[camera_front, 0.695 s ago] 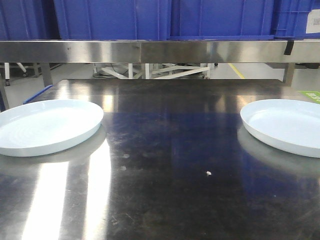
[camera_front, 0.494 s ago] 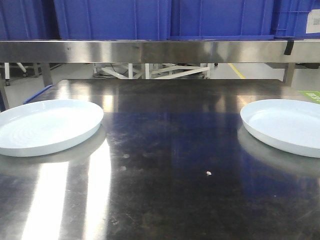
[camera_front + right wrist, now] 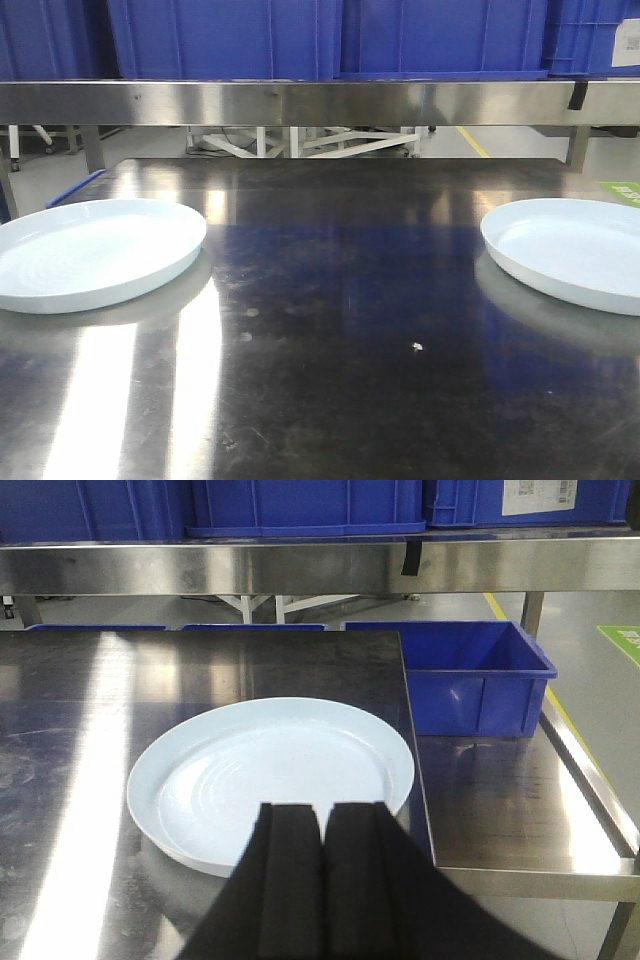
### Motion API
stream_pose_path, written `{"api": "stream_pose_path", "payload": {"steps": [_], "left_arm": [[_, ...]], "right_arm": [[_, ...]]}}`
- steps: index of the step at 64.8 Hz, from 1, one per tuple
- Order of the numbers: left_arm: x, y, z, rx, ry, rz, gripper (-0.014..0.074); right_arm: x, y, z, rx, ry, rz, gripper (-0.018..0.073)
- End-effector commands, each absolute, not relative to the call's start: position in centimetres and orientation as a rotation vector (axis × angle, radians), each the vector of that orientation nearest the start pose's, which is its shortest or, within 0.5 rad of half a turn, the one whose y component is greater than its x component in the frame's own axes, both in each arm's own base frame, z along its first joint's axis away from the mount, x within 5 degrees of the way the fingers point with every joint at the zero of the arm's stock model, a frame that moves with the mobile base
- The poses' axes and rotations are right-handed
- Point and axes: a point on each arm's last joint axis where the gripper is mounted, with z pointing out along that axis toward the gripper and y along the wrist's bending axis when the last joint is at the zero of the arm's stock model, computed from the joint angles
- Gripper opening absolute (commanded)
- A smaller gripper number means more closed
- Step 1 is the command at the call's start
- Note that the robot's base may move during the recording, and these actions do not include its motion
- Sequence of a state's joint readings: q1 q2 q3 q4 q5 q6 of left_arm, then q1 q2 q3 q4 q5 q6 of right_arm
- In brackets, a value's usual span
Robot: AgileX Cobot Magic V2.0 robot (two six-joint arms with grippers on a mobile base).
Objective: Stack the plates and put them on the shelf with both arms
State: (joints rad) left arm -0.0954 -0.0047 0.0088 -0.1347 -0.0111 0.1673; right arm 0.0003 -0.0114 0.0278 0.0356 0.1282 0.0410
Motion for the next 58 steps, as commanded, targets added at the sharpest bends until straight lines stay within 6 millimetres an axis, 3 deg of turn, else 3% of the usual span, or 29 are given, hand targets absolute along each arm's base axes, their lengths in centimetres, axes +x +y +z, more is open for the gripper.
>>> {"api": "stream_pose_path", "payload": {"steps": [1, 8, 18, 28, 46, 58], "left_arm": [[5.2, -0.4, 22.7, 0.075, 1.357, -0.047, 0.0082], [5.2, -0.4, 23.8, 0.081, 1.372, -0.048, 0.0082], [5.5, -0.5, 27.1, 0.175, 1.409, 0.045, 0.0083], [6.9, -0.7, 29.8, 0.200, 1.479, 0.064, 0.0082], [11.8, -1.2, 31.6, 0.191, 1.642, 0.027, 0.0082], [17.0, -1.8, 31.2, 0.111, 1.841, -0.076, 0.0082]], "right_arm": [[5.5, 0.0, 20.1, 0.056, 1.524, 0.053, 0.0055], [5.5, 0.0, 20.1, 0.056, 1.524, 0.053, 0.0055], [5.5, 0.0, 20.1, 0.056, 1.524, 0.053, 0.0055], [5.5, 0.0, 20.1, 0.056, 1.524, 0.053, 0.0055], [5.5, 0.0, 20.1, 0.056, 1.524, 0.053, 0.0055], [5.5, 0.0, 20.1, 0.056, 1.524, 0.053, 0.0055]]}}
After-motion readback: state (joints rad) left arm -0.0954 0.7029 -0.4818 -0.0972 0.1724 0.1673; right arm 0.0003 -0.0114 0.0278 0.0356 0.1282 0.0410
